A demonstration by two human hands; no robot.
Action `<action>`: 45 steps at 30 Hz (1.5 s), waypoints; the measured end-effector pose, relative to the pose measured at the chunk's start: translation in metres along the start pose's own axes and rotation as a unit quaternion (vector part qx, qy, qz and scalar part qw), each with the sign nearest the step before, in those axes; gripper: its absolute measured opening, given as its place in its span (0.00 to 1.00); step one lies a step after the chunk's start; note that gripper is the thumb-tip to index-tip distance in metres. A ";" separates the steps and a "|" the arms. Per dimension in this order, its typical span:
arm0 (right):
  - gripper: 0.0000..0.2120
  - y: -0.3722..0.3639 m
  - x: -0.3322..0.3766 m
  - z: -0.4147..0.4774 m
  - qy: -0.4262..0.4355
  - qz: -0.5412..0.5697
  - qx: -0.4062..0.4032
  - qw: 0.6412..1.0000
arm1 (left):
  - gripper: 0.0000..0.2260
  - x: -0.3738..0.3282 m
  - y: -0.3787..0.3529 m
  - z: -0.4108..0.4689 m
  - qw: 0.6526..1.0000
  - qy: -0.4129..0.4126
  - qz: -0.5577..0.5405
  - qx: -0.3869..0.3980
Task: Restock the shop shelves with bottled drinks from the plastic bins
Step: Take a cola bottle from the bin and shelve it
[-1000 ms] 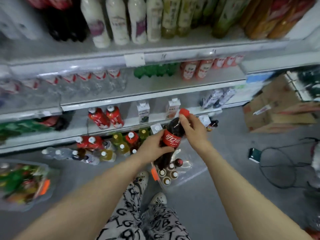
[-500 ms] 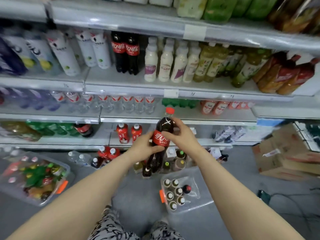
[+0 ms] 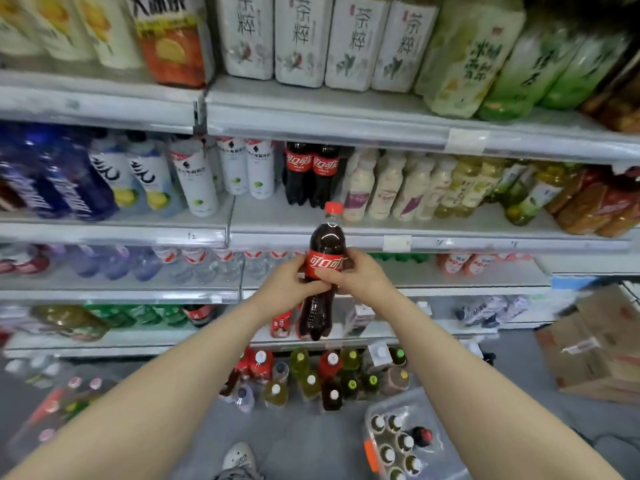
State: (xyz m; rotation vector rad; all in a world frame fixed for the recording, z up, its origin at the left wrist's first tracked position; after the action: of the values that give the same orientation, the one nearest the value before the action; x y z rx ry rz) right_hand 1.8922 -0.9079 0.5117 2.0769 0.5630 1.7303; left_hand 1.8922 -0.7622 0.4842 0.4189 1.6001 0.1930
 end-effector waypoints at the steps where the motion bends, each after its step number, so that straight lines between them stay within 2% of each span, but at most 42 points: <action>1: 0.23 -0.005 0.006 0.008 -0.002 0.003 -0.004 1.000 | 0.21 0.003 0.008 0.008 1.000 0.000 0.003 0.000; 7: 0.22 -0.030 0.037 0.053 0.003 -0.017 -0.026 1.000 | 0.26 0.016 0.050 0.052 1.000 0.013 0.017 -0.011; 13: 0.31 -0.034 0.061 0.105 0.022 -0.024 -0.053 0.998 | 0.32 0.013 0.072 0.100 0.999 0.012 -0.028 -0.023; 19: 0.30 -0.028 0.078 0.149 0.070 -0.042 -0.088 0.993 | 0.31 0.005 0.081 0.142 0.996 -0.008 -0.058 -0.062; 24: 0.32 -0.021 0.079 0.168 0.097 -0.036 -0.118 0.988 | 0.26 -0.003 0.082 0.163 0.995 -0.043 -0.047 -0.073; 39: 0.29 -0.024 0.074 0.193 0.111 0.013 -0.166 0.980 | 0.31 0.007 0.081 0.183 0.993 -0.058 -0.059 -0.080; 45: 0.32 -0.033 0.060 0.197 0.102 0.029 -0.172 0.979 | 0.31 0.017 0.074 0.183 0.994 -0.059 -0.059 -0.070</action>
State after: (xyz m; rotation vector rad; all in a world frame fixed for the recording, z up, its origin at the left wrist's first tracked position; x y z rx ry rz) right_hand 2.0940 -0.8544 0.5107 1.7050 0.2372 1.9321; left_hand 2.0840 -0.7113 0.4817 0.2238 1.4801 0.1856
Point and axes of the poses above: each hand's wrist, its own z-axis towards the middle knuckle, its own y-axis out of the back of the hand, x = y × z, the point moved 7 cm from there along z, towards the middle knuckle, and after that the axes turned 8 degrees about -x, right-handed, at the moved point
